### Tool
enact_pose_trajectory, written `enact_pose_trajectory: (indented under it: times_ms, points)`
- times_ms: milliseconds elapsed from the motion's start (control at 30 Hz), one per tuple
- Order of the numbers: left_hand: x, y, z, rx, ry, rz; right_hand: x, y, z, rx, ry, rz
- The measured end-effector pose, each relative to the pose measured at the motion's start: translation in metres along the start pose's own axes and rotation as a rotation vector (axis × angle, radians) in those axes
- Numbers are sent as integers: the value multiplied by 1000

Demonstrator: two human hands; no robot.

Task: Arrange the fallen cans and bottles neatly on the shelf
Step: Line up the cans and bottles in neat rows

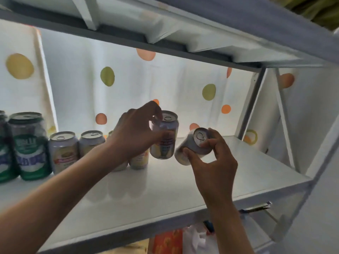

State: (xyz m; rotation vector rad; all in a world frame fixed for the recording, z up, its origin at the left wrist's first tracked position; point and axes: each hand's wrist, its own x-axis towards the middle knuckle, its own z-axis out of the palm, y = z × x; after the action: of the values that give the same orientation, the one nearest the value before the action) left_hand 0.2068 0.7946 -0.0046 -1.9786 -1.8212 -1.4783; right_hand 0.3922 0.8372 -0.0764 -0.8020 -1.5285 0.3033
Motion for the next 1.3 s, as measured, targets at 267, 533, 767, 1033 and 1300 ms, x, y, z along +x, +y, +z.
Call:
enact_pose_trajectory:
  times_ms: [267,533,767,1033,1300]
  points:
    - [57,-7,39,224,-3,-37,56,56,0,89,-50,-69]
    - [56,-33,64,355,1,-197,98,86,19,183,-210,-96]
    - [44,-40,78,380,71,-250,123,100,55,261,-395,10]
    - [39,-49,93,388,108,-295,113,118,74,273,-234,-63]
    - [30,-54,101,540,111,-140,100,127,76,280,-283,45]
